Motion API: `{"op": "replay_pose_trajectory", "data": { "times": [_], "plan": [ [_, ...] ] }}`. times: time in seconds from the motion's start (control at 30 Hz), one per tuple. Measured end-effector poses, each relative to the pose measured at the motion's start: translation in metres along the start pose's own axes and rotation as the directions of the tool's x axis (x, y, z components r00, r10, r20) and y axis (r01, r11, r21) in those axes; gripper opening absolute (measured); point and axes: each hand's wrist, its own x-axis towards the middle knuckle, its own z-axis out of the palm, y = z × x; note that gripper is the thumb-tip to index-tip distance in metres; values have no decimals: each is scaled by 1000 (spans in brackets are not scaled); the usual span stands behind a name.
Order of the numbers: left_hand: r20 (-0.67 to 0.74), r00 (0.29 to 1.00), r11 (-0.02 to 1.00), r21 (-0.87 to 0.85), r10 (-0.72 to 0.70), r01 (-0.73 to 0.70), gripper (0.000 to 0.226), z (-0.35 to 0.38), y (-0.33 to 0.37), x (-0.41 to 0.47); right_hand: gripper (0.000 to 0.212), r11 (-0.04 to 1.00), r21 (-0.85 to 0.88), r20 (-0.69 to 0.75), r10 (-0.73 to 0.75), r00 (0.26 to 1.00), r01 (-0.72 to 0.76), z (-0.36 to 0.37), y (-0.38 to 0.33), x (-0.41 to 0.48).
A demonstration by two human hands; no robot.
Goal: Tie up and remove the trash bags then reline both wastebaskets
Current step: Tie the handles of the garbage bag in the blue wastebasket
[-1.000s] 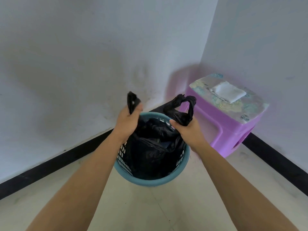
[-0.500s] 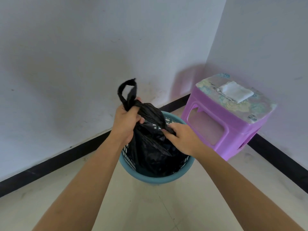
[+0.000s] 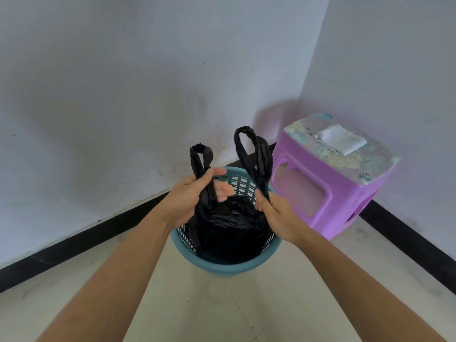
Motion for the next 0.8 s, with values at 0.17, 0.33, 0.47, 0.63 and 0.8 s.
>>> {"op": "replay_pose_trajectory", "data": {
  "times": [0.17, 0.33, 0.47, 0.63, 0.8],
  "plan": [
    [49, 998, 950, 312, -41, 24, 31, -2, -11, 2, 42, 977, -161, 25, -138, 990, 140, 5, 1, -3],
    [236, 965, 887, 461, -117, -5, 61, -2, -15, -3, 26, 843, -468, 135, -227, 964, 264, -2, -2, -4],
    [218, 960, 856, 516, -174, 38, 44, 16, -19, -9, 24, 691, -635, 229, -259, 938, 345, 4, -8, -7],
    [162, 973, 964, 234, -166, 126, 52, 19, -25, -9, 45, 717, -581, 224, -314, 923, 385, -2, -9, -7],
    [225, 960, 985, 80, -169, 155, 43, 16, -24, -13, 41, 990, -128, 357, -3, 934, 52, -16, -11, -6]
  ]
}}
